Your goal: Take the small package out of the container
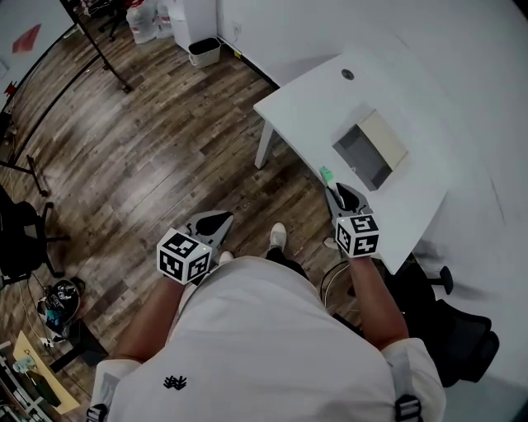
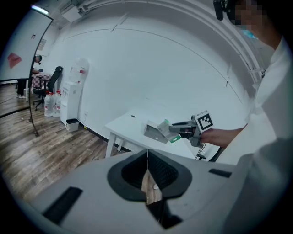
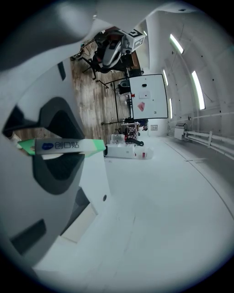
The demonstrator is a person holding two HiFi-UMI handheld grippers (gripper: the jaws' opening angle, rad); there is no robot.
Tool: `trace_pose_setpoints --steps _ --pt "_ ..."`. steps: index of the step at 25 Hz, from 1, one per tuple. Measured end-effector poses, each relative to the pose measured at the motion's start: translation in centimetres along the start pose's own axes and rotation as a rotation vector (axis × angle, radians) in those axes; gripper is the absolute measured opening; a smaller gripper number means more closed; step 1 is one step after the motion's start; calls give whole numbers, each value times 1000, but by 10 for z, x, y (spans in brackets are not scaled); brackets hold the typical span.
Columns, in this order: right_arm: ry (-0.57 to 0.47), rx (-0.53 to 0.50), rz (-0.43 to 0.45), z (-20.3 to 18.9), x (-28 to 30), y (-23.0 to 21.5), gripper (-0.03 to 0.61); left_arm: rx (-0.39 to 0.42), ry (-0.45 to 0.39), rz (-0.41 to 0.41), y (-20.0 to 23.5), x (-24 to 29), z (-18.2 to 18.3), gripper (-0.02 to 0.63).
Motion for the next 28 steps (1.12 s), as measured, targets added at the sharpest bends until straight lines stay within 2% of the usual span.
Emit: trace_pose_setpoints --steps 13,28 --pt "-13 27 57 -17 -42 84 98 5 19 -24 4 -44 -35 8" --pt "-40 17 91 -18 -70 113 98 38 20 -72 -7 -49 -43 8"
Point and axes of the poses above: the fingertips, and each gripper's own axes: x forward along the fingers, y to its left, z out of its top, the point moved 7 cm from there along -x, backward along the fingers, and after that the axes turned 6 degrees about -z, right-handed, at the moved point
